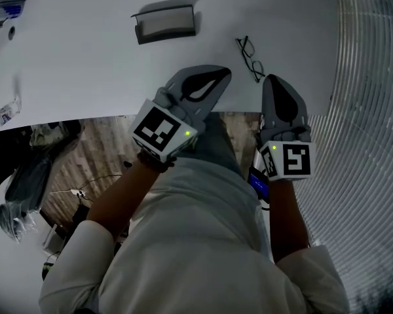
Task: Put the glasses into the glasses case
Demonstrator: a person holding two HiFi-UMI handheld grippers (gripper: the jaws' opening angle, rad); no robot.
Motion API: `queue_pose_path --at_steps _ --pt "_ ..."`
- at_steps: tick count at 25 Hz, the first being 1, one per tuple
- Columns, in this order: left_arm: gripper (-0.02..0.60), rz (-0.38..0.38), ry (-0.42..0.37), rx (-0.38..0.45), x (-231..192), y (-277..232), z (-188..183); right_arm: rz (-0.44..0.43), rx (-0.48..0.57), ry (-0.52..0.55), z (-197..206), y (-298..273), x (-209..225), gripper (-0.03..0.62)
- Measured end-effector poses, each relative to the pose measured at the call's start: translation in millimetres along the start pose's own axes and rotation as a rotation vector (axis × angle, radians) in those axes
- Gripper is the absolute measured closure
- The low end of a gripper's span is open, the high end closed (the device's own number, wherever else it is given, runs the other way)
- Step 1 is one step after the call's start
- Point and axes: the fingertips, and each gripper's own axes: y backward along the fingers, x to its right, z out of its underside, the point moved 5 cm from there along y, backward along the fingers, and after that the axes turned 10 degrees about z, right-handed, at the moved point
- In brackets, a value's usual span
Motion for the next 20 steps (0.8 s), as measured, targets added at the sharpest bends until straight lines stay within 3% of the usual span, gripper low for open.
queue_pose_path --at_steps 4,7,8,20 --pt "0.577 0.009 0.002 -0.019 -5 -8 10 0.007 -0.03 0.052 14 -14 3 0.591" --pt "0.523 0.017 0.027 -0.03 -9 -16 20 -0.004 -0.052 0.08 26 -26 4 0.578" --pt "0.523 0.018 0.034 -0.032 -11 -18 24 -0.012 -0.064 0.093 30 -30 4 0.521" --pt "0.545 0.007 0.078 -0.106 -44 -41 73 -0.047 -0.272 0.233 101 -85 11 0.479"
